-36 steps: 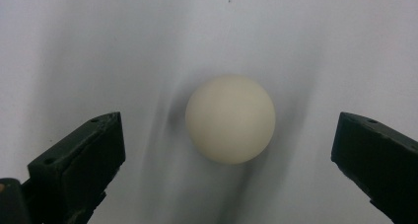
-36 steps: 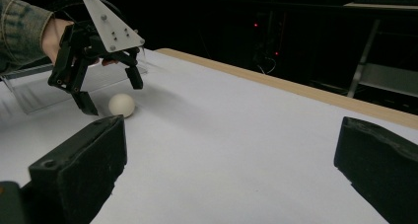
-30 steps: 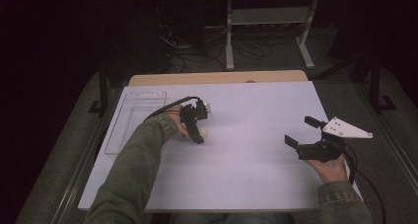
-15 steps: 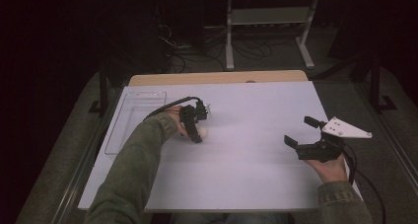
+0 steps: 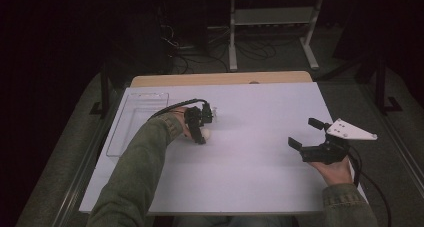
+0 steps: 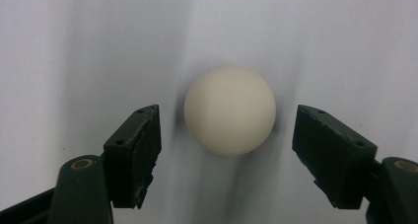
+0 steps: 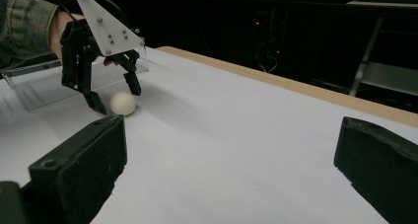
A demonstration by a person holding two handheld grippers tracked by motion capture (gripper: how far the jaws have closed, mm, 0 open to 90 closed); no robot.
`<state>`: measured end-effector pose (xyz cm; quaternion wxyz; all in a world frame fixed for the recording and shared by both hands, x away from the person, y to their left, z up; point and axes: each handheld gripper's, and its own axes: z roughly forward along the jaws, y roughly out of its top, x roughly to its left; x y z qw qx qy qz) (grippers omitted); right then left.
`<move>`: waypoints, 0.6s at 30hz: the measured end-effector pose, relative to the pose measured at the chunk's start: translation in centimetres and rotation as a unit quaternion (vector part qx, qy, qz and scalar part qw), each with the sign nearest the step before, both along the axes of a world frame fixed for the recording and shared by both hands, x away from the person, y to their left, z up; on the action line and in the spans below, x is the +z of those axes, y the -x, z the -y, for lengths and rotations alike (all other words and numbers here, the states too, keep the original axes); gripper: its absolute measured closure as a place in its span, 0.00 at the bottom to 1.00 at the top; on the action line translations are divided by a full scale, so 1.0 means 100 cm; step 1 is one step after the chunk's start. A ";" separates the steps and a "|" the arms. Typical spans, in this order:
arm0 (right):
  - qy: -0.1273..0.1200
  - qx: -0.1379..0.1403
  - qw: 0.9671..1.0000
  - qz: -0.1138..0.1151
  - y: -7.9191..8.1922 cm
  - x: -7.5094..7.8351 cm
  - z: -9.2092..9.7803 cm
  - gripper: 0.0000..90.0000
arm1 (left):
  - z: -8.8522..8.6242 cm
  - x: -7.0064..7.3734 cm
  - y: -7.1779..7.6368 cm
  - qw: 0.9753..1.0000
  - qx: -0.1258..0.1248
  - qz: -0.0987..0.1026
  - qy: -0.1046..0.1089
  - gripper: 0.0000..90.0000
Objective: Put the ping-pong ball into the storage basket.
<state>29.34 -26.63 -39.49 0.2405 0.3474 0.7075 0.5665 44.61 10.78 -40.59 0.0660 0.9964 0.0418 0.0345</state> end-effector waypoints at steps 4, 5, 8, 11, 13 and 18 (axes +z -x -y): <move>0.000 0.000 1.000 0.000 0.000 0.000 0.000 0.00 | 0.002 -0.001 0.000 1.000 -0.009 0.000 -0.001 0.35; 0.000 0.000 1.000 0.000 0.000 0.000 0.000 0.00 | 0.002 -0.001 0.000 1.000 -0.012 0.001 -0.002 0.36; 0.000 0.000 1.000 -0.001 0.000 0.000 0.000 0.00 | 0.002 -0.002 0.000 1.000 -0.014 0.002 -0.003 0.38; 0.001 0.000 1.000 -0.001 0.000 0.000 0.000 0.00 | 0.001 -0.002 0.000 1.000 -0.016 0.004 -0.004 0.41; 0.001 0.000 1.000 -0.001 0.000 0.000 0.000 0.00 | 0.001 -0.001 0.000 1.000 -0.017 0.006 -0.004 0.43; 0.001 0.001 1.000 -0.001 0.000 0.000 0.000 0.00 | 0.001 -0.002 0.000 1.000 -0.020 0.006 -0.004 0.52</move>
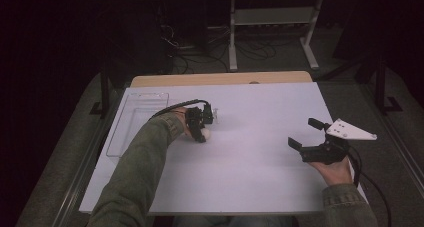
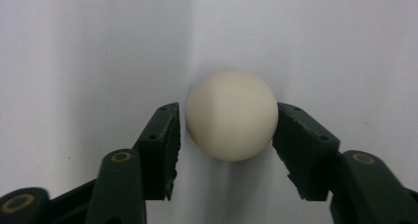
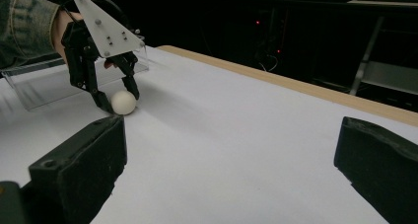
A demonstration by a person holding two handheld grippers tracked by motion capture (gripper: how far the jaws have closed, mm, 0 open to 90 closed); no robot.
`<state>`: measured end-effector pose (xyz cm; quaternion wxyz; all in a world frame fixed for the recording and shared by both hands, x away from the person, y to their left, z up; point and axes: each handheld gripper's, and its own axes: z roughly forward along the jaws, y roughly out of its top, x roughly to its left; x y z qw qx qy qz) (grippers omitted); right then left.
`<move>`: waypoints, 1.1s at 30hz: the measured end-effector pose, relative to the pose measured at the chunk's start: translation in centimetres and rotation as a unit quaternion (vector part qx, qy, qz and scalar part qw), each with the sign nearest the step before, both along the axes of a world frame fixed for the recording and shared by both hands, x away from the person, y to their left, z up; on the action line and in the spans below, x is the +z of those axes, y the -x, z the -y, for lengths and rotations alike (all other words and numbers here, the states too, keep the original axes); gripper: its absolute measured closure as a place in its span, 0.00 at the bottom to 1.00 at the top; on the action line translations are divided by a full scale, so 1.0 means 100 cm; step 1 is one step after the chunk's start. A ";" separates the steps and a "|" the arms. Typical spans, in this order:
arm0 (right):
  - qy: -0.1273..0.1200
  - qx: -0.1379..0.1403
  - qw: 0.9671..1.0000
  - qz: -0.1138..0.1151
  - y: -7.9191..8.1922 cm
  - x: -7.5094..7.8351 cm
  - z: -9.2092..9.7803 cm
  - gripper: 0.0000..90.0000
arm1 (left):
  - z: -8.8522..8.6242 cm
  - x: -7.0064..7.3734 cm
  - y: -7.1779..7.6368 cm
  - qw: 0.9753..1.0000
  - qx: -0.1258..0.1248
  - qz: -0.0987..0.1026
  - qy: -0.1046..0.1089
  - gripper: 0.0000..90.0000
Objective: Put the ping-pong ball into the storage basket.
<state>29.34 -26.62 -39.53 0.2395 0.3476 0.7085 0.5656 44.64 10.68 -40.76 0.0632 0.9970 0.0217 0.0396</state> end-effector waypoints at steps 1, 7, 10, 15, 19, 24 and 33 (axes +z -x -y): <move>0.000 0.000 1.000 0.000 0.000 0.000 0.000 0.00 | 0.000 0.000 0.000 1.000 -0.001 0.000 -0.001 0.53; 0.000 0.000 1.000 -0.001 0.000 0.000 0.000 0.00 | 0.000 0.000 0.000 1.000 -0.001 -0.003 0.001 0.56; 0.001 0.000 1.000 -0.001 0.000 0.000 0.000 0.00 | -0.001 0.000 0.000 1.000 -0.002 -0.005 0.002 0.57; 0.001 0.000 1.000 -0.001 0.000 0.000 0.000 0.00 | -0.001 0.002 0.000 1.000 -0.004 -0.005 0.004 0.57; 0.001 0.000 1.000 -0.001 0.000 0.000 0.000 0.00 | -0.001 0.004 0.000 1.000 -0.003 -0.008 0.006 0.57; 0.000 0.000 1.000 -0.001 0.000 0.000 0.000 0.00 | -0.002 0.005 0.000 1.000 -0.004 -0.010 0.003 0.57; 0.000 -0.001 1.000 0.000 0.000 0.000 0.000 0.00 | -0.005 0.012 0.001 1.000 -0.004 -0.012 0.003 0.57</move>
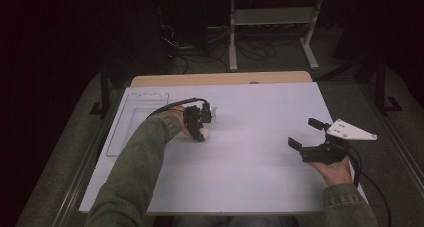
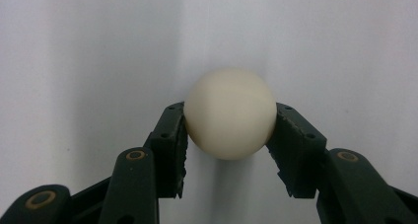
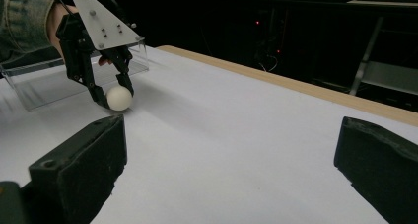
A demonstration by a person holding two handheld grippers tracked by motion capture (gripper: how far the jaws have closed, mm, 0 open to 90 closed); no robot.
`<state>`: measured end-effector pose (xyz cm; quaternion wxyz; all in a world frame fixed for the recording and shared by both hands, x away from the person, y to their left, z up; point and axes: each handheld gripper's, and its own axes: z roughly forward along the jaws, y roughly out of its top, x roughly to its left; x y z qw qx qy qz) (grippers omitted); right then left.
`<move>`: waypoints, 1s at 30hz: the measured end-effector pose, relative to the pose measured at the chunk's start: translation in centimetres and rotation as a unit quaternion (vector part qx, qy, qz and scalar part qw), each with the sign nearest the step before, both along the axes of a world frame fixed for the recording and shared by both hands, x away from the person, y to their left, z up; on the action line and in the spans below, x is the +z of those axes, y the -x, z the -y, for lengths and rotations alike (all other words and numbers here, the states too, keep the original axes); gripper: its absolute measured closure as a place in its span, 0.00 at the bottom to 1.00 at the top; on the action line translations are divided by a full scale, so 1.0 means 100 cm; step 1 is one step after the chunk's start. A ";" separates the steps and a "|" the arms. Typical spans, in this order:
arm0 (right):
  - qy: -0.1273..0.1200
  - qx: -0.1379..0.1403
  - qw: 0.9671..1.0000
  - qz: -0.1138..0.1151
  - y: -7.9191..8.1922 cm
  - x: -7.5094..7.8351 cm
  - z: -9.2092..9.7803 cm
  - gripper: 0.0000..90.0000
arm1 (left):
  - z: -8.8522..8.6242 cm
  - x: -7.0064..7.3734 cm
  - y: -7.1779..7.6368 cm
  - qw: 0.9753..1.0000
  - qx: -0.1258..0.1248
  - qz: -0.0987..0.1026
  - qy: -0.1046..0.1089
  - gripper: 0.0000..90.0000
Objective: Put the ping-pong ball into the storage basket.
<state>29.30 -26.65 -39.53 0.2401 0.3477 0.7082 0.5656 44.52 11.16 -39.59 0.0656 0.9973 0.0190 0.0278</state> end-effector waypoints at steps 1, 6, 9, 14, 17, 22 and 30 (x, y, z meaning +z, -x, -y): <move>0.000 0.000 1.000 0.000 0.000 0.000 0.000 0.00 | -0.001 0.002 0.001 1.000 0.004 -0.001 0.002 0.57; 0.001 0.001 1.000 0.000 0.000 0.000 -0.001 0.00 | -0.004 0.009 0.001 1.000 0.001 0.002 -0.003 0.57; 0.001 0.001 1.000 0.001 0.000 0.000 -0.001 0.00 | -0.004 0.013 0.002 1.000 0.002 0.003 -0.004 0.57; 0.000 0.000 1.000 0.001 0.000 0.000 0.000 0.00 | -0.004 0.021 0.003 1.000 -0.002 0.007 -0.009 0.57; -0.001 -0.001 1.000 0.001 0.000 0.001 0.000 0.00 | -0.004 0.026 0.004 1.000 -0.003 0.008 -0.010 0.57; -0.001 0.000 1.000 0.002 0.000 0.001 0.000 0.00 | -0.004 0.033 0.005 1.000 -0.009 0.010 -0.017 0.57; -0.001 -0.001 1.000 0.002 0.000 0.001 0.000 0.00 | -0.005 0.040 0.010 1.000 -0.009 0.008 -0.024 0.57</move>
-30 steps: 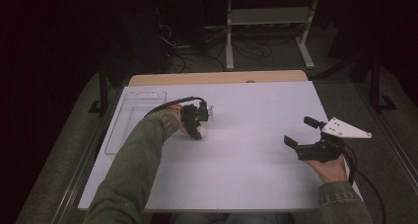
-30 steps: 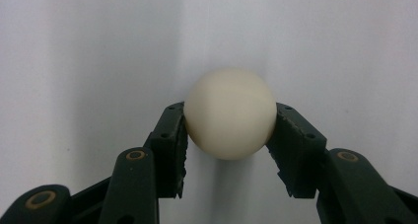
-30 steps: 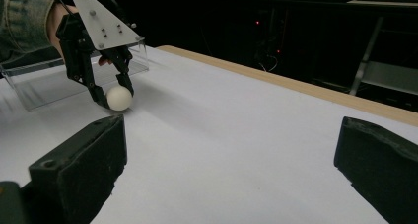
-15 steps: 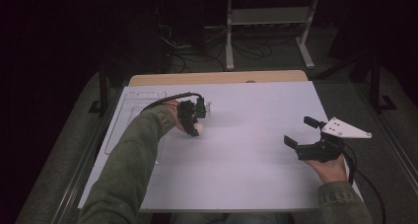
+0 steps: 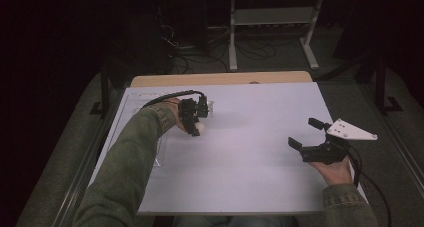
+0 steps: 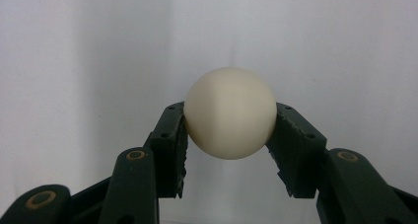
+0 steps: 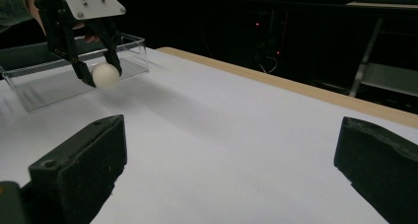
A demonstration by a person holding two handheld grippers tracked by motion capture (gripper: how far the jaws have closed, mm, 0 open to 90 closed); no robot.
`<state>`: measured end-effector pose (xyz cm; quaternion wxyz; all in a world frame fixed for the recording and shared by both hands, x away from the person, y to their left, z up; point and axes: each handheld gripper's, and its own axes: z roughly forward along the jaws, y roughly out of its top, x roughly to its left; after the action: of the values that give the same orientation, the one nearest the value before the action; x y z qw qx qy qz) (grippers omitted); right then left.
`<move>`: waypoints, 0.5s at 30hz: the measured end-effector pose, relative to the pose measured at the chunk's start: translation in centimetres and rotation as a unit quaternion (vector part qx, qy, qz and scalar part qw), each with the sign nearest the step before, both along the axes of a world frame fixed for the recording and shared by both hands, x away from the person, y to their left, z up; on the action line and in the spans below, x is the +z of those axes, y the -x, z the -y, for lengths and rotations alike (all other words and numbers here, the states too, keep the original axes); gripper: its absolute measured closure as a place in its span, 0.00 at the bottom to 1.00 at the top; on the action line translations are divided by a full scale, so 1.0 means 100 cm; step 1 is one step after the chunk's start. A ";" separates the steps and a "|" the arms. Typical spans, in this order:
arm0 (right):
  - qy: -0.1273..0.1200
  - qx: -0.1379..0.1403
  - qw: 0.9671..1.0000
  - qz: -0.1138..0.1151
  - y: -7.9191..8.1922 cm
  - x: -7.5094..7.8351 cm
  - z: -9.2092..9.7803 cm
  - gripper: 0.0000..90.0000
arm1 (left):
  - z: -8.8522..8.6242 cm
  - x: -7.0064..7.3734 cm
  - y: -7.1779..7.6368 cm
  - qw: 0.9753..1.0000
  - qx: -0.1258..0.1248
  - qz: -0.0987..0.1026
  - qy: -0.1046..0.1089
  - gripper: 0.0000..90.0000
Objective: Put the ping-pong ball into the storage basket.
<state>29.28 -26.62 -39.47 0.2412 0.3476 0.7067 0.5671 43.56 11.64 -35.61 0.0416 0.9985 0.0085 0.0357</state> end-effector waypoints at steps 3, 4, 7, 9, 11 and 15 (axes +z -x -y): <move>0.002 0.001 1.000 0.000 0.000 0.000 0.000 0.00 | 0.000 0.003 0.001 1.000 -0.004 0.000 -0.003 0.57; 0.002 0.001 1.000 0.000 0.000 0.000 0.000 0.00 | -0.001 0.004 0.001 1.000 -0.004 -0.001 -0.002 0.57; 0.001 0.001 1.000 0.000 0.000 0.000 0.000 0.00 | -0.001 0.008 0.003 1.000 -0.005 0.000 -0.005 0.57; 0.001 0.001 1.000 0.000 0.000 0.000 -0.001 0.00 | -0.002 0.012 0.003 1.000 -0.008 0.002 -0.007 0.57; 0.001 0.001 1.000 0.000 0.000 0.000 -0.001 0.00 | -0.002 0.016 0.005 1.000 -0.005 0.004 -0.008 0.57; 0.001 0.002 1.000 0.000 0.000 0.000 -0.001 0.00 | -0.002 0.024 0.006 1.000 -0.012 0.007 -0.012 0.57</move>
<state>29.31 -26.54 -39.48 0.2409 0.3459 0.7078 0.5668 42.97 11.84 -33.17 0.0297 0.9986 -0.0041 0.0426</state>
